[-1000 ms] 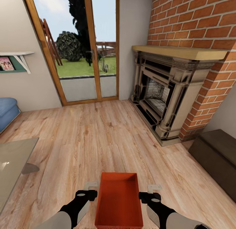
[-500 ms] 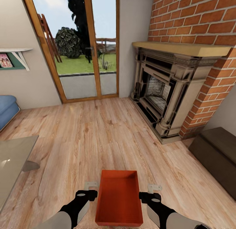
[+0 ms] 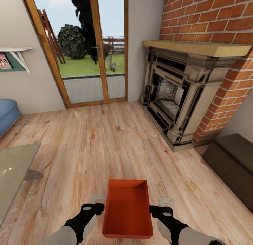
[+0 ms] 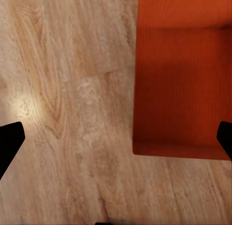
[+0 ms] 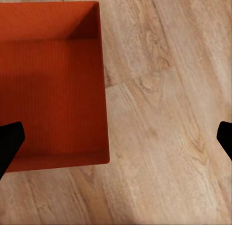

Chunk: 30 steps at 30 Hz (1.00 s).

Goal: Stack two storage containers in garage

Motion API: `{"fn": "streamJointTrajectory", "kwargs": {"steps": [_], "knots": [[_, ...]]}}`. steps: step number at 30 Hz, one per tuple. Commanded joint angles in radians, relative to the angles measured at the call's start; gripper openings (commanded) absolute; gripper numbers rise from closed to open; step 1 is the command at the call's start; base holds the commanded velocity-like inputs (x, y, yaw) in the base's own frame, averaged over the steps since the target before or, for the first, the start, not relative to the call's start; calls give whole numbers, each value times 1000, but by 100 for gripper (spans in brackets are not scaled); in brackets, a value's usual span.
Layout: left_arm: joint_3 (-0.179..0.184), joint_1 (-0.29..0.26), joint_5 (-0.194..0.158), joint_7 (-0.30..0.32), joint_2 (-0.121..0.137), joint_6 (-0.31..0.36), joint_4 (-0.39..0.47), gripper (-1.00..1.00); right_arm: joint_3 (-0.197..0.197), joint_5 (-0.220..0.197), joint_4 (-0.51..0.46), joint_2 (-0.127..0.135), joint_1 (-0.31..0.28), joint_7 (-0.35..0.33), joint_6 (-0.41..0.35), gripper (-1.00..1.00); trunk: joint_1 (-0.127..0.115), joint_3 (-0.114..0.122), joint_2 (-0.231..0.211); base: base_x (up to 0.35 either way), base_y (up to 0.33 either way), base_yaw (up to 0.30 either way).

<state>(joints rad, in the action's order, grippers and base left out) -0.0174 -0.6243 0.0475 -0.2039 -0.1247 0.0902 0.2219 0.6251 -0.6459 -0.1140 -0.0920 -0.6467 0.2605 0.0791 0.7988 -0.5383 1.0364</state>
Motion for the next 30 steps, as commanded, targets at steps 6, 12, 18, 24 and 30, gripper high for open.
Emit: {"fn": "streamJointTrajectory", "kwargs": {"steps": [6, 12, 18, 24, 30], "knots": [[2, 0, 9, 4, -2, 6, 3, 100, 8, -11, 0, 0, -1, 3, 4, 100, 0, -11, 1, 0, 0, 0], [3, 0, 8, 4, -2, 6, 4, 100, 8, -11, 0, 0, -1, 3, 4, 100, 0, -20, 1, 0, 0, 0], [1, 0, 5, 4, -3, 11, 1, 100, 8, -11, 0, 0, -1, 3, 4, 100, 0, -30, 1, 0, 0, 0], [0, 0, 3, 4, -1, 18, 1, 100, 9, -11, 0, 0, -1, 3, 4, 100, 0, -40, 1, 0, 0, 0], [-1, 0, 3, 4, -1, 19, 0, 100, 8, -12, 0, 0, -1, 3, 4, 100, 0, -49, 1, 0, 0, 0]]}}
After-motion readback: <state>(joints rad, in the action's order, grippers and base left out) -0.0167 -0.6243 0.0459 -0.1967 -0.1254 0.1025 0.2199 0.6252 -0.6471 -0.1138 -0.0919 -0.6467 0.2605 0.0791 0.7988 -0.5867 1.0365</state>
